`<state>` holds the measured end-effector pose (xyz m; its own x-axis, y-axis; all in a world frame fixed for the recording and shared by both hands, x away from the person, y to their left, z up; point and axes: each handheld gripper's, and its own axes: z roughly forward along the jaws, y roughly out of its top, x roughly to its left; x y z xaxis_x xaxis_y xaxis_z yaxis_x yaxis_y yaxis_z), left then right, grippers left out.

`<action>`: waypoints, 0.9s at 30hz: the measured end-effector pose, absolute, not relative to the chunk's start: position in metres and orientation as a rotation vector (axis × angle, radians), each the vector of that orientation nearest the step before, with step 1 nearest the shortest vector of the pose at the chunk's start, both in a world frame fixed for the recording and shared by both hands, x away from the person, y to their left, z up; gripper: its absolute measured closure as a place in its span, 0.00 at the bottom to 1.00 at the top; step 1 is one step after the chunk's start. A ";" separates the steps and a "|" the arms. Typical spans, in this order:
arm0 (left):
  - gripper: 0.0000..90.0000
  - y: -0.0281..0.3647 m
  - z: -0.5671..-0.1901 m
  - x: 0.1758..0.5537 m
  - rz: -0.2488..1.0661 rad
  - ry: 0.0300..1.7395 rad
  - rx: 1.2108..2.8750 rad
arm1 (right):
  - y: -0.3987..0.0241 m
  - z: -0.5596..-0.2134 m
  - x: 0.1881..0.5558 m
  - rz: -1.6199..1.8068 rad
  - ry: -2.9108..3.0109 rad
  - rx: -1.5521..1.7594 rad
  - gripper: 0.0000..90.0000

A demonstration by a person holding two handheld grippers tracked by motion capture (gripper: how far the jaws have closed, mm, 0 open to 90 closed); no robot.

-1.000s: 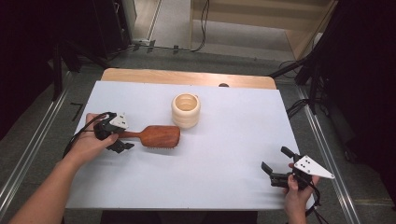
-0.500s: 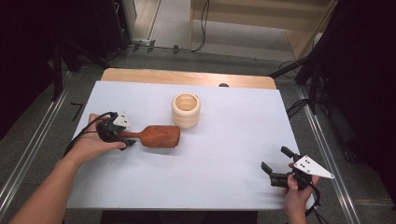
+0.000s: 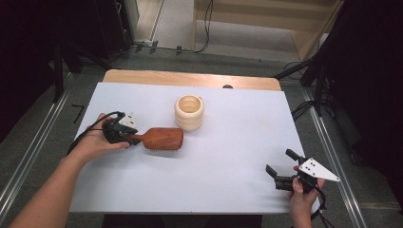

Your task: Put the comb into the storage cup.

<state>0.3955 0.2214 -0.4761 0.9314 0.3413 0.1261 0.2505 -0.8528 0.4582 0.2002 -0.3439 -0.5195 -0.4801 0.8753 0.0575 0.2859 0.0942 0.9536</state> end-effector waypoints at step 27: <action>0.66 0.216 -0.478 0.394 0.250 0.330 2.641 | -0.343 -0.520 0.201 1.397 1.836 1.141 0.00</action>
<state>0.3941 0.2160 -0.4784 0.9545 0.2733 0.1192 0.1888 -0.8634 0.4679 0.2006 -0.3432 -0.5197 -0.4805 0.8750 0.0598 0.2909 0.0946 0.9521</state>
